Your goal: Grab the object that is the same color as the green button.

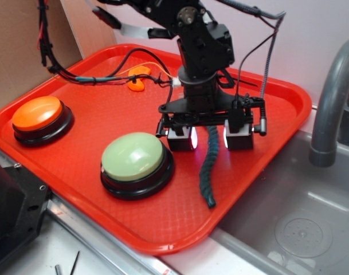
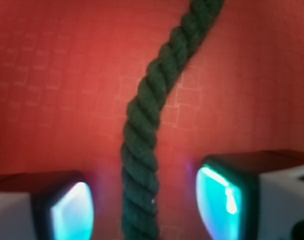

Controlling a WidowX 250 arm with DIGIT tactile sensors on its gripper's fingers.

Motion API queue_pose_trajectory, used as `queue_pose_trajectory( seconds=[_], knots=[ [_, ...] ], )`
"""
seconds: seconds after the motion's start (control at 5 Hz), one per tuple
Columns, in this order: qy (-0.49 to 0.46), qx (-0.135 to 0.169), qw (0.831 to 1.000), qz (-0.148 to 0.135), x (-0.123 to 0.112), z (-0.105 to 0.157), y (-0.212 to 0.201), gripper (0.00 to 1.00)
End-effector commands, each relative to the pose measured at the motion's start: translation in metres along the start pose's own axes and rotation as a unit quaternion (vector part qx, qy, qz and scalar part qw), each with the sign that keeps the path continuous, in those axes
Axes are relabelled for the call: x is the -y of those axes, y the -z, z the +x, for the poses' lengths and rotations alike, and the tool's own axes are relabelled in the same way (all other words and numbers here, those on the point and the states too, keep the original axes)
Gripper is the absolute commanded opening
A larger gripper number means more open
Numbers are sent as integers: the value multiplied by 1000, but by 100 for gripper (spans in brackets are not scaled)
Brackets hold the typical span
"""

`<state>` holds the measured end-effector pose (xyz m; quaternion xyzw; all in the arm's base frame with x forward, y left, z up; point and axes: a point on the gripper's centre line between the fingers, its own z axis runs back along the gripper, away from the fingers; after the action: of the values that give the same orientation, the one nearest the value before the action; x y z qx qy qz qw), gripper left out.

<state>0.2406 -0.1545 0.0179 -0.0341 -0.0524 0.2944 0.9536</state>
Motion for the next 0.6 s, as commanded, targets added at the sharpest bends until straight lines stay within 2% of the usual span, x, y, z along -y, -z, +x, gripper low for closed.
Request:
queue_pose_trajectory(
  seconds=[0.0,0.2,0.4],
  knots=[
    [-6,0,1000,1,1,6,1,0],
    [70,-27,997,-17,-1,8,-14,0],
    [155,-55,985,-61,-8,11,-41,0]
  ],
)
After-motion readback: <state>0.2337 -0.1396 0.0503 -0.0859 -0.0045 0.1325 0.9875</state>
